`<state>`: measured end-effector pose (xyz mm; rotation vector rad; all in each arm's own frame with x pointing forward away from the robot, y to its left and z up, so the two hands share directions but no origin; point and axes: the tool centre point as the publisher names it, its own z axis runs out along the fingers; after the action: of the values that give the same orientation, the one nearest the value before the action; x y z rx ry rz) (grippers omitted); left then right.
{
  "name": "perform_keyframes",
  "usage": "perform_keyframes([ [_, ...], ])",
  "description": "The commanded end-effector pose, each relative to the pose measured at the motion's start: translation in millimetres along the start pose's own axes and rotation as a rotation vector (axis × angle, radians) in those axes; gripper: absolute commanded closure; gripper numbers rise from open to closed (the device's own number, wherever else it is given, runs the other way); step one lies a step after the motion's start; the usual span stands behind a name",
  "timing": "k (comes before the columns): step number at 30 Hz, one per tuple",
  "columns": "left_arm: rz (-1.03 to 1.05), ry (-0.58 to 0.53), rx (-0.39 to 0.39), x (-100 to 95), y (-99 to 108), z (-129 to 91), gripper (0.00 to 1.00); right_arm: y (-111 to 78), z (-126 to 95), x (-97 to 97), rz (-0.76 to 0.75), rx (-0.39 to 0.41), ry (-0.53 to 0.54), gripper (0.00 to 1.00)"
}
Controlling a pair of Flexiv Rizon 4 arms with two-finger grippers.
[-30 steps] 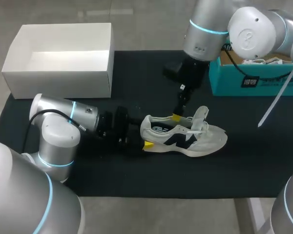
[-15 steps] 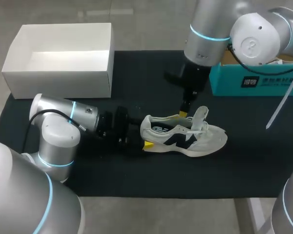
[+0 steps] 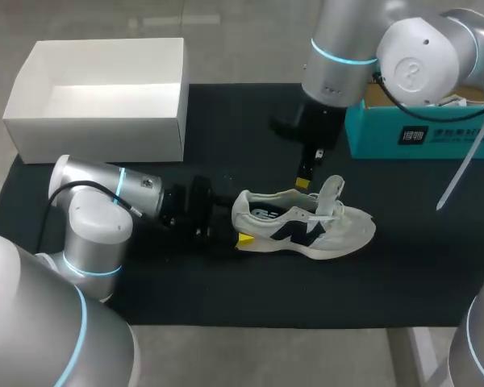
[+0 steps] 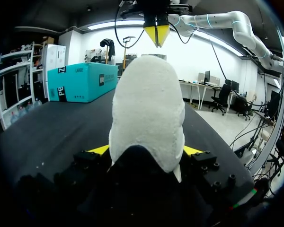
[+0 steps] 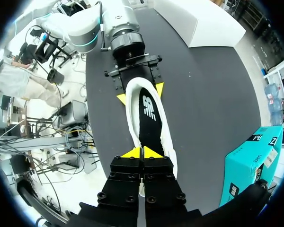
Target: Take the shoe out of the shoebox, open the shoe tongue, remove and reinsert the insole, then place the shoe into the shoebox
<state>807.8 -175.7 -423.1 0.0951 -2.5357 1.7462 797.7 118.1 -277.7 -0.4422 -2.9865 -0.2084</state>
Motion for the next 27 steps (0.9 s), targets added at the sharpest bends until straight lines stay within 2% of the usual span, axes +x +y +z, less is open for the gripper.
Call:
perform_keyframes([
  [1,0.001,-0.002,0.002,0.4,0.8,0.0,1.00,0.5,0.8,-0.2,0.000,0.001,0.000,1.00],
  [12,0.001,-0.002,0.002,0.4,0.8,0.0,1.00,11.2,37.1,-12.2,-0.022,-0.018,-0.091,1.00],
  [17,0.001,-0.002,0.002,0.4,0.8,0.0,1.00,26.0,47.1,-8.7,-0.071,-0.030,-0.095,1.00],
  [22,0.001,-0.002,0.002,0.4,0.8,0.0,1.00,40.1,61.6,-10.0,-0.126,0.002,-0.089,1.00],
  [27,0.001,-0.002,0.002,0.4,0.8,0.0,1.00,44.0,73.6,-12.2,-0.140,0.024,-0.082,1.00],
])
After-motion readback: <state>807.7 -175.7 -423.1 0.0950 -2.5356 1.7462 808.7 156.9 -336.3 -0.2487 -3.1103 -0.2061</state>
